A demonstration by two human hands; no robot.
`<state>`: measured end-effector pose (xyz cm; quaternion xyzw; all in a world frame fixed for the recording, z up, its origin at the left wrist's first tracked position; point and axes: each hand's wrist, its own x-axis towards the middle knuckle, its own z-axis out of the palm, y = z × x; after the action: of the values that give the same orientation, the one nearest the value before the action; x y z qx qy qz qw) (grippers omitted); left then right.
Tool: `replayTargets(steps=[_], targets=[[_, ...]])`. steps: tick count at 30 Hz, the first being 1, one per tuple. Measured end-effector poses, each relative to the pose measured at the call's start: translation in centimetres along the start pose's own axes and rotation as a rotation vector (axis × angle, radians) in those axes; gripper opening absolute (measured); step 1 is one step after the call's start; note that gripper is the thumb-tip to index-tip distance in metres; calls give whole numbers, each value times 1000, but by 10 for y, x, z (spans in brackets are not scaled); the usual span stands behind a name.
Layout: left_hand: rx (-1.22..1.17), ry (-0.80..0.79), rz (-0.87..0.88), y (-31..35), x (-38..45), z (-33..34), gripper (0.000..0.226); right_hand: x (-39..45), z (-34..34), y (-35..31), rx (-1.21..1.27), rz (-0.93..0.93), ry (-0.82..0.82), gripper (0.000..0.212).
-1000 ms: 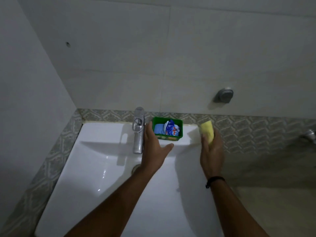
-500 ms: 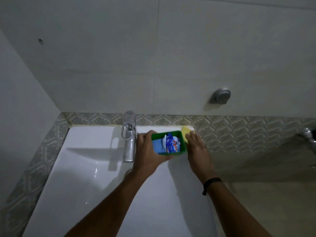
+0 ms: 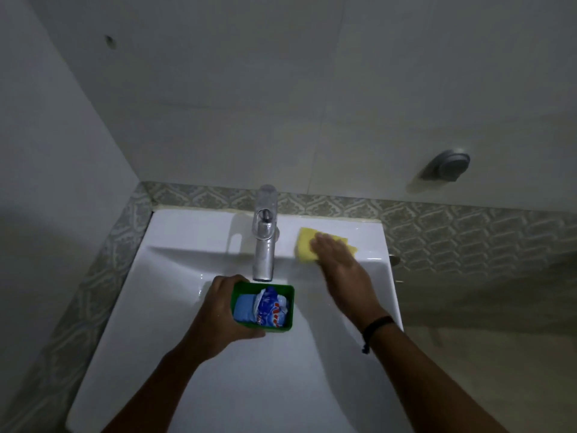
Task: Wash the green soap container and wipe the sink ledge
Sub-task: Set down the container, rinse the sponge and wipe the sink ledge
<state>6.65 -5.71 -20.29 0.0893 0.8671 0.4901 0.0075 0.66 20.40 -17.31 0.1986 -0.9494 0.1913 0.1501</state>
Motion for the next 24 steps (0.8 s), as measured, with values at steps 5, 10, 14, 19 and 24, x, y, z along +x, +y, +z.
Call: replayTargets(steps=[5, 10, 14, 19, 24], targets=[[19, -45, -51, 0, -3, 0, 88, 50, 14, -40, 81, 330, 69, 34], [60, -119, -26, 3, -6, 8, 81, 55, 34, -61, 166, 194, 47, 40], [62, -177, -54, 5, -5, 14, 84, 20, 22, -34, 45, -168, -69, 49], [66, -205, -58, 2, -4, 12, 85, -6, -27, -9, 107, -188, -79, 43], [90, -179, -94, -4, -1, 10, 86, 51, -35, -26, 663, 686, 528, 20]])
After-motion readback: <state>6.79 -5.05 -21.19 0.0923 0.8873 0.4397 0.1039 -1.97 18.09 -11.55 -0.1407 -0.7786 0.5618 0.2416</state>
